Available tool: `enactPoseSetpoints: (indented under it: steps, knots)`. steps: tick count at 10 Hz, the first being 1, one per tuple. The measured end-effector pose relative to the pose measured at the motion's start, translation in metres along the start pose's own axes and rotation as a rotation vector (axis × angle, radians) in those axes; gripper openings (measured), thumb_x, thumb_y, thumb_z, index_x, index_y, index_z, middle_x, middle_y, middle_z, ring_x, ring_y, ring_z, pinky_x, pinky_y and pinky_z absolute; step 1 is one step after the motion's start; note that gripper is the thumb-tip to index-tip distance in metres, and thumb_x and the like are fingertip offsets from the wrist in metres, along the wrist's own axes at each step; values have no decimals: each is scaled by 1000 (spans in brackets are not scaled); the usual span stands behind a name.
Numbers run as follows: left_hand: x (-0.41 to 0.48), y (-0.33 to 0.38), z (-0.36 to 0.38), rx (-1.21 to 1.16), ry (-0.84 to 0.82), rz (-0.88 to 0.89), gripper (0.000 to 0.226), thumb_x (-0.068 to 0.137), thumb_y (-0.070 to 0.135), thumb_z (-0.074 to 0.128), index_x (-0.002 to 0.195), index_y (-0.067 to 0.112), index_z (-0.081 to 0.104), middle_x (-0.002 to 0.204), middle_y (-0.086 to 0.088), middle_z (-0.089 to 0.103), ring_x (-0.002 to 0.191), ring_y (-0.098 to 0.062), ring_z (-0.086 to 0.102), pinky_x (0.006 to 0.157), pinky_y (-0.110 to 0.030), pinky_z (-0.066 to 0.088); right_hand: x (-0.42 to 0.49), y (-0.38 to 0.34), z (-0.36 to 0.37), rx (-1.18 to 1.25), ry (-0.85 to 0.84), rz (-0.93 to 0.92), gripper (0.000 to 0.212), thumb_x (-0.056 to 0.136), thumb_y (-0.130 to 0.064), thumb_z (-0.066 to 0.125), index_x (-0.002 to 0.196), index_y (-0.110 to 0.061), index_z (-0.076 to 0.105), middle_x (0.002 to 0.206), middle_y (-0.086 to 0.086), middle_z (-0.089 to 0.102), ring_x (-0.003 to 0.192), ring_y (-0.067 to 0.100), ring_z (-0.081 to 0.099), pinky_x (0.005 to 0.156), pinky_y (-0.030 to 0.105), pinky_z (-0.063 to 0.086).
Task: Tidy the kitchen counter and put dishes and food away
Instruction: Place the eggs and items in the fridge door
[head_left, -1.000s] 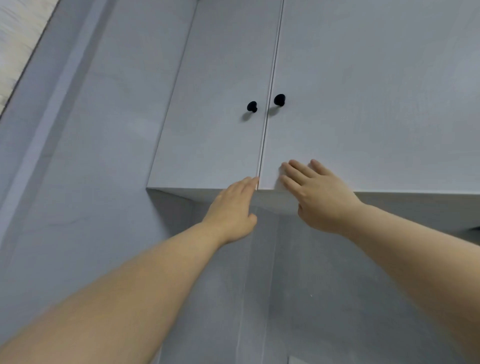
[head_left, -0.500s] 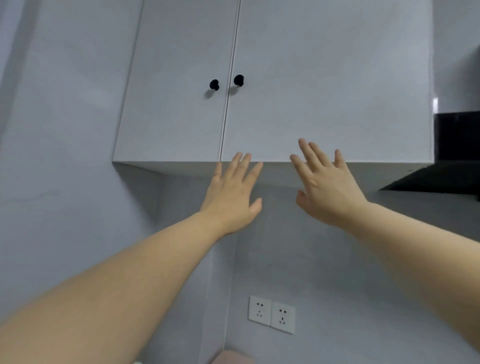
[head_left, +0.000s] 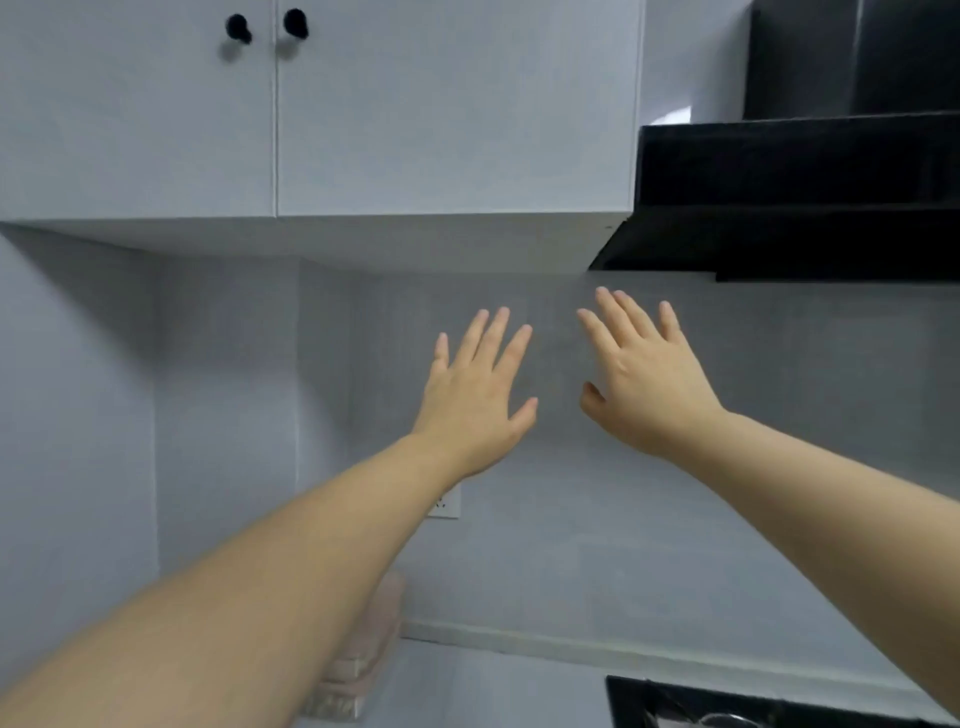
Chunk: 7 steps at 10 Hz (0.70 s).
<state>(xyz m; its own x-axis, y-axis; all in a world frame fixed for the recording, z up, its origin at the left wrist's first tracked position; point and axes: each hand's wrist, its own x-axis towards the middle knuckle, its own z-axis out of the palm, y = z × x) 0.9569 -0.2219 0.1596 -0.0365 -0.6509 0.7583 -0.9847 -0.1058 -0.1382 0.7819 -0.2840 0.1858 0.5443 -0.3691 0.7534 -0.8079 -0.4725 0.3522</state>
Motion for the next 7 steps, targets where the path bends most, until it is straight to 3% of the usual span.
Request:
enactPoseSetpoints:
  steps: [3, 7]
  knots:
    - [1, 140, 20, -156, -54, 143, 72, 95, 49, 35, 152, 24, -2, 160, 0, -11, 146, -17, -12, 117, -48, -1, -116, 100, -3, -44, -169, 164, 74, 89, -36, 46, 150, -11, 14, 159, 11, 4, 147, 25, 3, 117, 50, 4]
    - [9, 443, 47, -418, -140, 401, 72, 94, 47, 39, 152, 25, 1, 160, 1, -7, 147, -17, -6, 118, -45, 2, -317, 319, -53, -292, -394, 307, 71, 91, -34, 48, 150, -8, 16, 158, 15, 9, 146, 29, 10, 115, 51, 9]
